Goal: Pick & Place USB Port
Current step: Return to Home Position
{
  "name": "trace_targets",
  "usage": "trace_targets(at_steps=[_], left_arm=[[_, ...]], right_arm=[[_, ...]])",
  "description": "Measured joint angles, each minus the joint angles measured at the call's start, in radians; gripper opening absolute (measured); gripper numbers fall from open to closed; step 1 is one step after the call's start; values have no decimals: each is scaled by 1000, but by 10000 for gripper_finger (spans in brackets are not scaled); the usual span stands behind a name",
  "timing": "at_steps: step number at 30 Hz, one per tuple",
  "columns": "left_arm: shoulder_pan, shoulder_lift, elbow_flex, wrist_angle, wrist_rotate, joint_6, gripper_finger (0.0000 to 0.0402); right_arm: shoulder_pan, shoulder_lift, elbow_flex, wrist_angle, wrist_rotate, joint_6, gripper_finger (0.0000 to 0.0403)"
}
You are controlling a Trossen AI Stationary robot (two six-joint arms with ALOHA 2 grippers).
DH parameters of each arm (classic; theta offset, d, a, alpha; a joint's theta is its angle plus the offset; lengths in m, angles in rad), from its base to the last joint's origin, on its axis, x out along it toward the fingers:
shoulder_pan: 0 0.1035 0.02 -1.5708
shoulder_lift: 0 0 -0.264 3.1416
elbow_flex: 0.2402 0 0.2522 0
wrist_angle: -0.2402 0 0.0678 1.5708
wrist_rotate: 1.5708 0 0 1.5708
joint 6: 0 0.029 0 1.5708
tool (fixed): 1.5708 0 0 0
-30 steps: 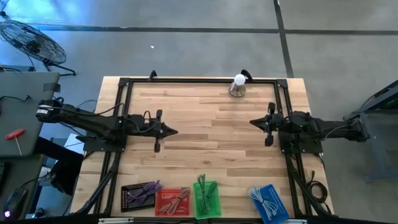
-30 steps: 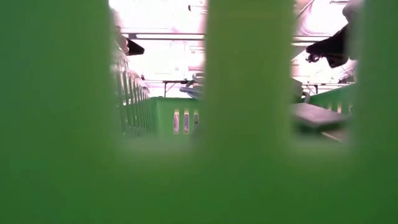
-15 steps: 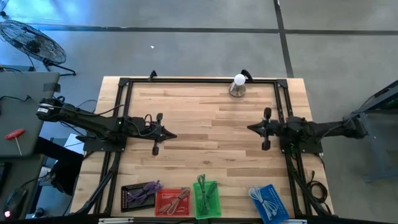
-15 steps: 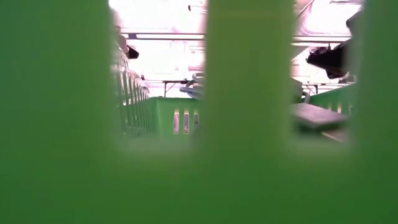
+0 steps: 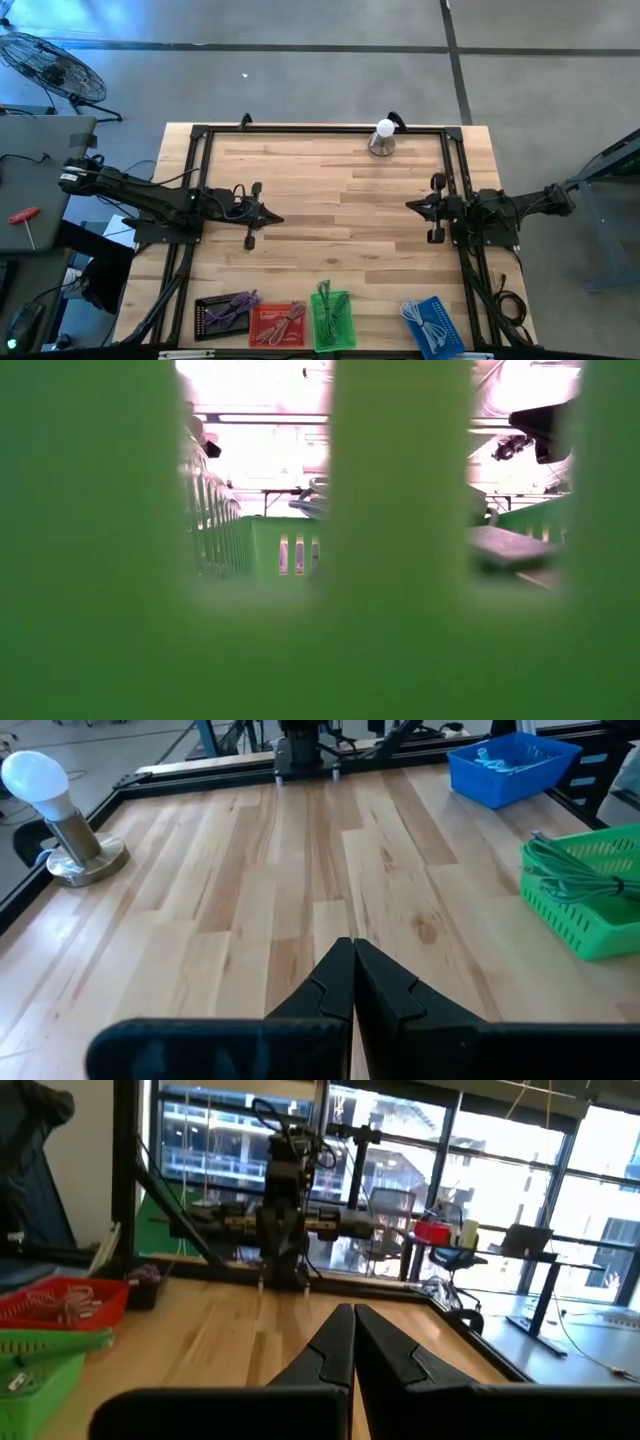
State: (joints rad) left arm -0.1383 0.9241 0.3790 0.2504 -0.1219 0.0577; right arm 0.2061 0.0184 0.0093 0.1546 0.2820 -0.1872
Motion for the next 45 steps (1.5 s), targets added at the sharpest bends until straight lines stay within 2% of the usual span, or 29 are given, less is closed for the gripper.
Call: trace_targets(at_steps=[9,15,22,26,31,45], left_arm=[[0,0,0,8,45,11,0],[0,0,0,71,44,-52,0],[0,-7,0,98,83,-36,0],[-13,-107,-1,-43,-18,-23,0],[-76,-300,-68,-66,23,-10,0],[-239,-723,-348,-30,13,52,0]], right_arm=[[-3,-15,0,-78,34,28,0],[-3,-6,2,-96,-4,28,0],[-3,-5,2,-92,2,29,0],[-3,-5,2,-87,4,29,0],[-3,-5,2,-85,4,29,0],[-3,-5,2,-83,3,29,0]])
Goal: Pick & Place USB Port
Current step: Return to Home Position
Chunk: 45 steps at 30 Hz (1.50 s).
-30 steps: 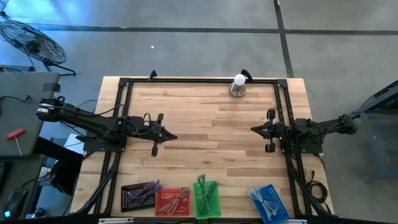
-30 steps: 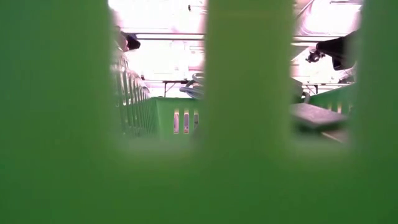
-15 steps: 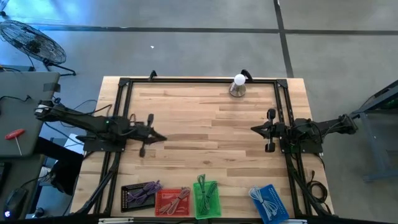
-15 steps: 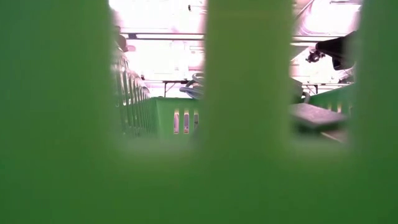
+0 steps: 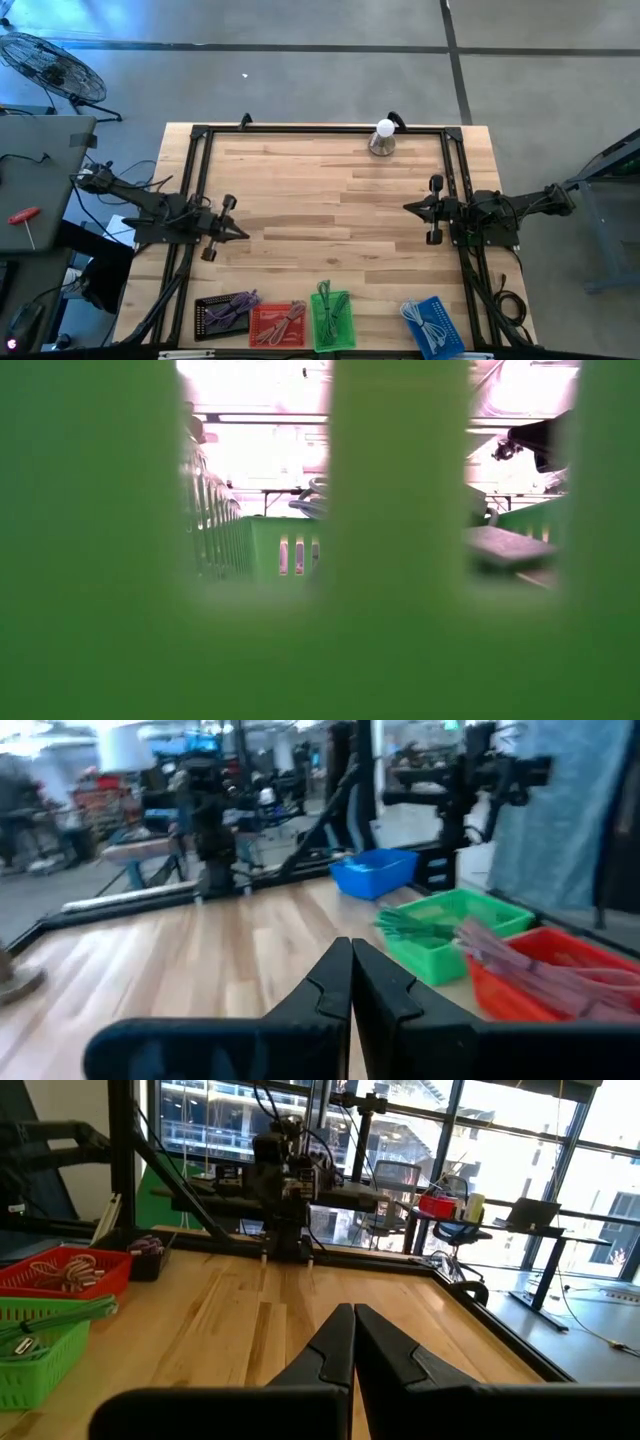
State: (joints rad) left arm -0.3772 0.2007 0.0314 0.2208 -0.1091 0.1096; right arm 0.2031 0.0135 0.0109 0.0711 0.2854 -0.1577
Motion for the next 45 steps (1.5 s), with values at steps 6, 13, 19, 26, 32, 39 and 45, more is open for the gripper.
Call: trace_targets(at_steps=[6,13,19,26,32,39,45], left_arm=[[-42,-142,-15,-73,30,51,0],[-61,-193,-11,-90,150,174,0],[-62,-194,-12,-112,200,200,0],[-62,-194,-13,-114,229,170,0],[-61,-194,-10,-81,25,147,0],[-61,-194,-10,-129,-92,121,0],[-61,-194,-10,-118,-161,53,0]], right_arm=[[0,0,0,0,0,0,0],[0,0,0,0,-1,0,0],[0,0,0,0,-3,0,0],[0,0,0,0,-4,0,0],[0,0,0,0,-4,0,0],[0,0,0,0,-4,0,0],[0,0,0,0,-4,0,0]])
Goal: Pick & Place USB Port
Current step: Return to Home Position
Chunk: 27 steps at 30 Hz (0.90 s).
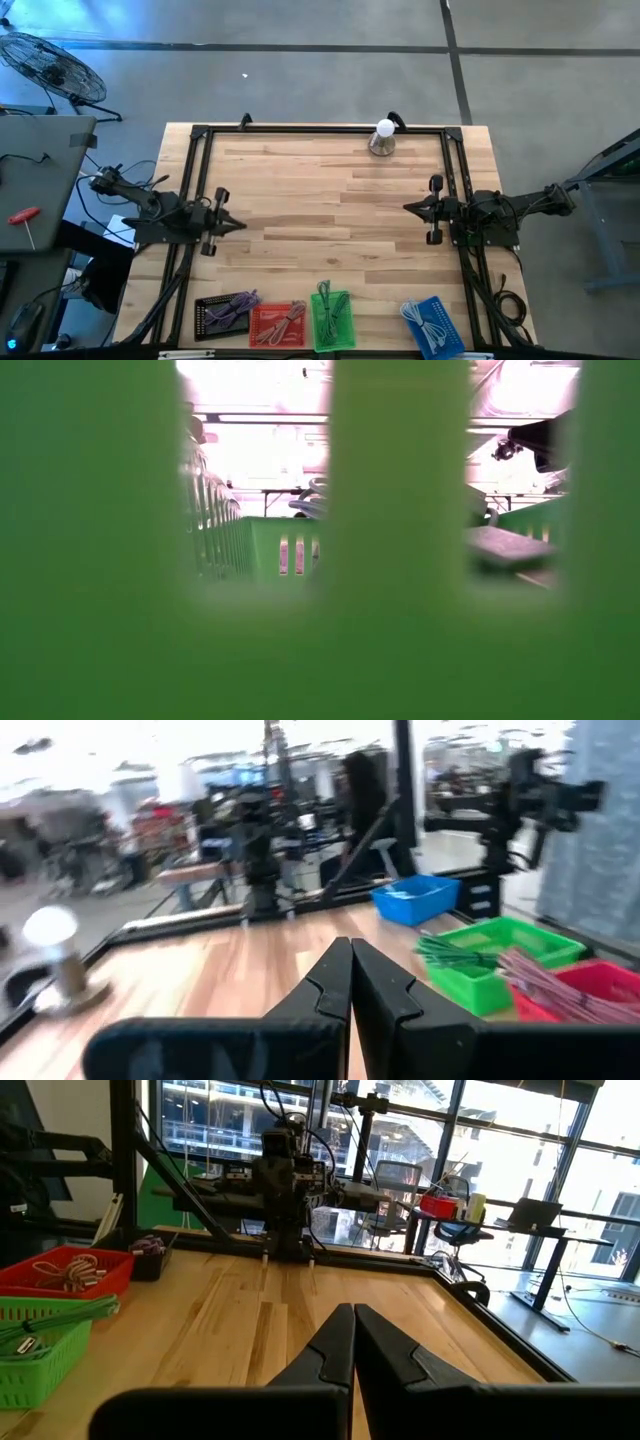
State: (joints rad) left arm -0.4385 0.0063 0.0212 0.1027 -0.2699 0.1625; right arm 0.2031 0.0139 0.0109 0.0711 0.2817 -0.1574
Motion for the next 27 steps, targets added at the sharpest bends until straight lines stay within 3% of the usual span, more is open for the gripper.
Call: trace_targets(at_steps=[9,27], left_arm=[[0,0,0,-9,-238,-164,0],[0,0,0,-9,-237,-165,0]], right_arm=[[0,0,0,0,0,0,0],[0,0,0,0,0,0,0]])
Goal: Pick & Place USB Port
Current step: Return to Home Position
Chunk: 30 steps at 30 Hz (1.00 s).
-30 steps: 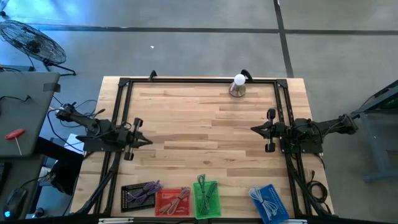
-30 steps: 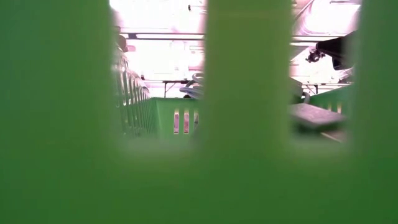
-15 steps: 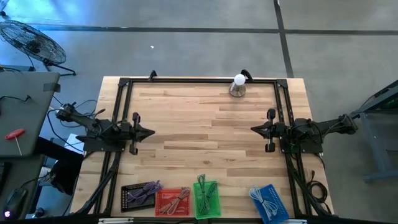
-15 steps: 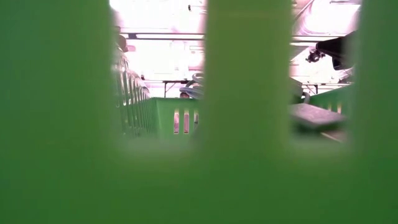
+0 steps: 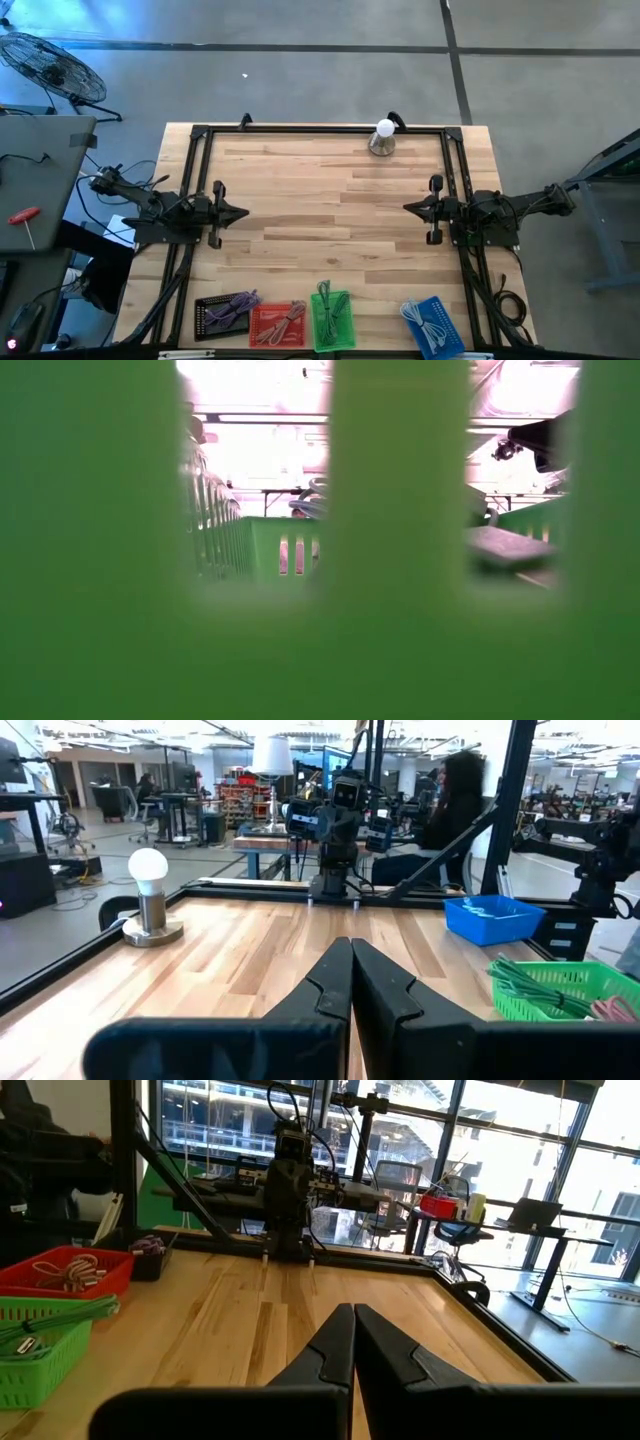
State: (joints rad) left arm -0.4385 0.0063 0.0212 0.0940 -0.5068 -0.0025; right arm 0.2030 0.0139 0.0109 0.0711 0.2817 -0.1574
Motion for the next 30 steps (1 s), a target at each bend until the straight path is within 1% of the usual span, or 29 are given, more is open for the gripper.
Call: trace_targets(at_steps=[4,9,20,22,30], left_arm=[[7,0,0,0,2,0,0],[92,0,0,9,21,-1,0],[257,0,0,1,21,0,0],[270,0,0,0,20,0,0],[268,0,0,0,25,0,0]], right_arm=[[0,0,0,0,0,0,0],[0,0,0,0,0,0,0],[0,0,0,0,0,0,0],[0,0,0,0,0,0,0],[0,0,0,0,0,0,0]])
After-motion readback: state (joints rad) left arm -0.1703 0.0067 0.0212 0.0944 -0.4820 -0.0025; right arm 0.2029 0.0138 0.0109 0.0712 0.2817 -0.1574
